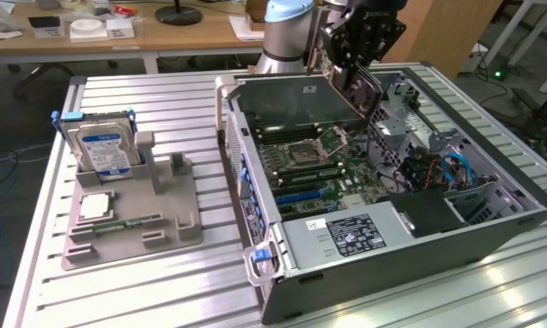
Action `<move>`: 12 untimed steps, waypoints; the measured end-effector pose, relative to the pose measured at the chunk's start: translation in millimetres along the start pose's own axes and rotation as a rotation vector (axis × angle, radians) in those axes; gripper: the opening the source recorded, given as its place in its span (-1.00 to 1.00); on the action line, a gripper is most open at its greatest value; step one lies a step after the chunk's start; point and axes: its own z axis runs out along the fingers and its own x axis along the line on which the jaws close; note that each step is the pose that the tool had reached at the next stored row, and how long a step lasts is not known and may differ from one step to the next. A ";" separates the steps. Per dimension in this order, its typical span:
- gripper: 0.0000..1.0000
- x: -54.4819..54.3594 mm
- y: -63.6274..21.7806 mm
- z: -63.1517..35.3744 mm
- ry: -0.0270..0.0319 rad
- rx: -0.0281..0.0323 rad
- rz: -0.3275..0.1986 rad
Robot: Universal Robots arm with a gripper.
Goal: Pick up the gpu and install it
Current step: 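Insert the gpu into the slot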
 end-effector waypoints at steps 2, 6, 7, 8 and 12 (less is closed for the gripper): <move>-0.44 0.0 0.0 0.0 0.0005 -0.0002 -0.013; -0.44 0.0 0.0 0.0 0.0014 -0.0005 -0.040; -0.44 0.0 0.0 0.0 0.0017 -0.0006 -0.046; -0.44 0.0 0.0 0.0 0.0019 -0.0007 -0.053; -0.44 0.0 0.0 0.0 0.0027 -0.0011 -0.076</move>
